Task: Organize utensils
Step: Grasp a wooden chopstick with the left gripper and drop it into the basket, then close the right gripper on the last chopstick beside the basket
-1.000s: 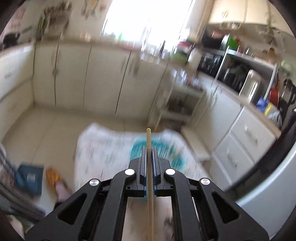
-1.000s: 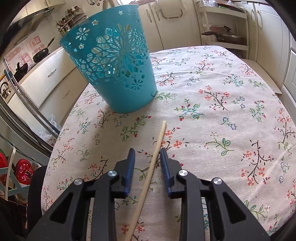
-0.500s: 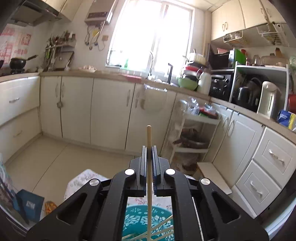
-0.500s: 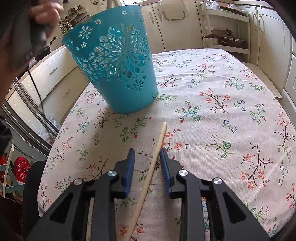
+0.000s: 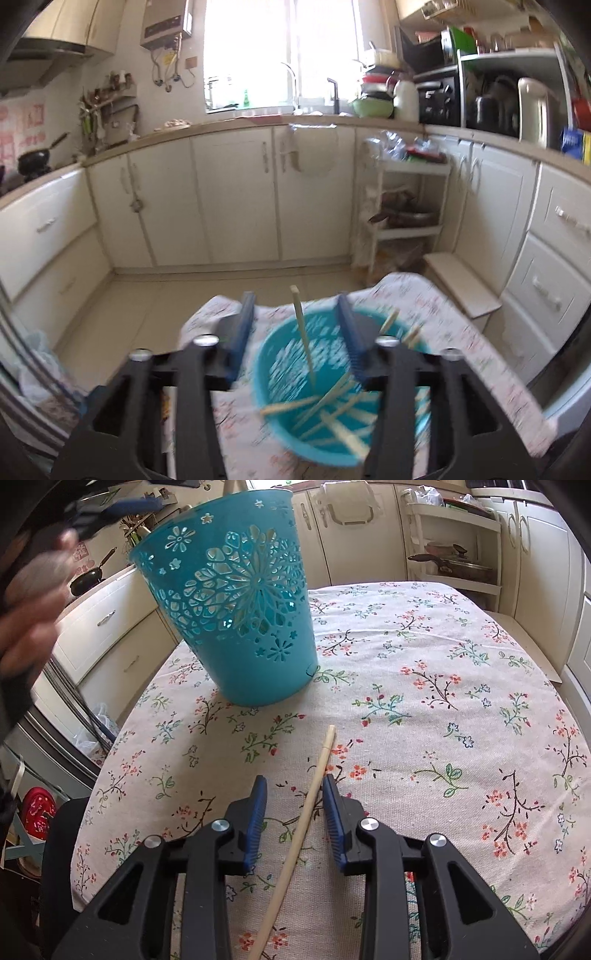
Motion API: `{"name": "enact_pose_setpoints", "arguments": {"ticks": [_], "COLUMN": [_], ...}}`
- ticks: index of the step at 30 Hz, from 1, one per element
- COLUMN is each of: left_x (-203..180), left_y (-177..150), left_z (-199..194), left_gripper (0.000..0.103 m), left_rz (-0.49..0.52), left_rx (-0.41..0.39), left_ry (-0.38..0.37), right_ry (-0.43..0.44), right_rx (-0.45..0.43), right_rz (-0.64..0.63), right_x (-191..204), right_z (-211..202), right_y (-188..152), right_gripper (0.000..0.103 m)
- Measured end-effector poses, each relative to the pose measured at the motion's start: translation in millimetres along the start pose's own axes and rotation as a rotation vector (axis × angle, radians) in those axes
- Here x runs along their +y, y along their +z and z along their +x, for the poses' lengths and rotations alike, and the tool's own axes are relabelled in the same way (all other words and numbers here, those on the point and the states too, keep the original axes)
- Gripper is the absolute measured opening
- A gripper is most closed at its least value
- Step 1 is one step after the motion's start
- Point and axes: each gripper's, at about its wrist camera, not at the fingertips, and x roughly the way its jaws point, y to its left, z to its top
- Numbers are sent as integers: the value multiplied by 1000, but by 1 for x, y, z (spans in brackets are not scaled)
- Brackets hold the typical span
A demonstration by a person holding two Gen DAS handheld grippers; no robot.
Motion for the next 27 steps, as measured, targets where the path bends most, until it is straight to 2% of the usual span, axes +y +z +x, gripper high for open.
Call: {"name": "enact_pose_setpoints", "arguments": {"ticks": [5,10,22,27], "left_x": [7,23,41,41], "left_y": [-24,-41,-64,-68], "left_z": [-27,-43,-60,-65], "left_gripper": [60,67,71,72], "left_rz": [38,21,1,3], "left_rx": [41,103,188,206], "left_ry": [72,111,87,70], "right_ry": [-18,-57,-120,-153], "right_rx": [-4,-10,-24,-27], "right_rz": [-16,-58,-109,-128], "right_x": [3,9,15,19], "right_z": [1,3,7,8], "right_y": [-1,-1,-3,-4], "right_gripper": [31,31,32,27]}}
